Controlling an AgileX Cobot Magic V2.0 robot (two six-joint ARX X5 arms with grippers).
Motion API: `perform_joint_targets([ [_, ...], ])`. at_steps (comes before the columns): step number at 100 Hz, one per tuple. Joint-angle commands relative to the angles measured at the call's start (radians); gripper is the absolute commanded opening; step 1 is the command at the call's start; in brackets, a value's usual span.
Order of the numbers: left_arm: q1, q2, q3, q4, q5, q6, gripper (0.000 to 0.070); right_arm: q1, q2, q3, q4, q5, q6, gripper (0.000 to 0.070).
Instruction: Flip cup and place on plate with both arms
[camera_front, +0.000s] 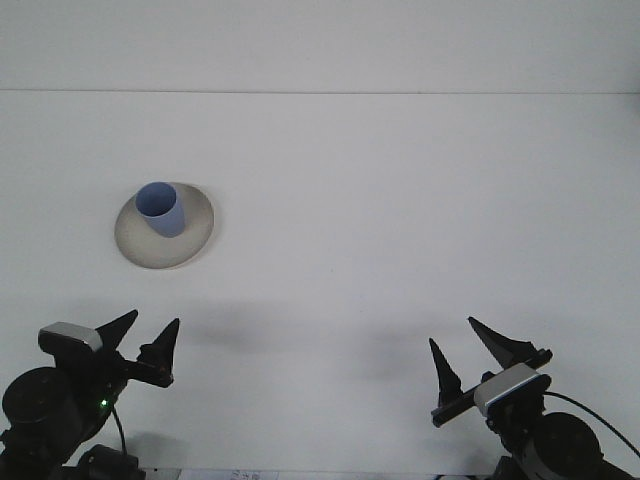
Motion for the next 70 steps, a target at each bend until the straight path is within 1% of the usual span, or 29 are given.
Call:
perform_joint_targets([
  [1, -0.004, 0.001, 0.015, 0.008, 0.002, -0.010, 0.0240, 0.012, 0.000, -0.002, 0.013, -0.002, 0.008, 0.0315],
  [2, -0.004, 0.001, 0.015, 0.007, 0.002, -0.010, 0.0194, 0.012, 0.000, -0.002, 0.013, -0.002, 0.008, 0.0274],
  [3, -0.004, 0.001, 0.015, 0.005, 0.002, -0.010, 0.0117, 0.012, 0.000, -0.002, 0.013, -0.002, 0.008, 0.0228],
  [4, -0.004, 0.001, 0.015, 0.004, 0.002, -0.010, 0.0062, 0.012, 0.000, -0.002, 0.013, -0.002, 0.008, 0.0178],
  [6, -0.004, 0.001, 0.015, 0.002, 0.002, -0.010, 0.0000, 0.012, 0.000, -0.002, 0.012, -0.002, 0.008, 0.0081],
  [7, -0.004, 0.001, 0.015, 0.001, 0.002, -0.010, 0.0000, 0.012, 0.000, -0.002, 0.011, -0.002, 0.008, 0.0033],
  [8, -0.004, 0.001, 0.015, 0.001, 0.002, -0.010, 0.0000, 0.012, 0.000, -0.002, 0.010, -0.002, 0.008, 0.0000],
  [10, -0.004, 0.001, 0.015, 0.002, 0.002, -0.009, 0.0019, 0.012, 0.000, -0.002, 0.009, -0.002, 0.006, 0.0000],
  [13, -0.004, 0.001, 0.015, 0.002, 0.002, -0.009, 0.0008, 0.012, 0.000, -0.002, 0.009, -0.001, 0.007, 0.0006],
  [70, -0.004, 0.000, 0.016, 0.035, 0.001, -0.010, 0.0013, 0.012, 0.000, -0.002, 0.014, 0.001, 0.006, 0.0006],
])
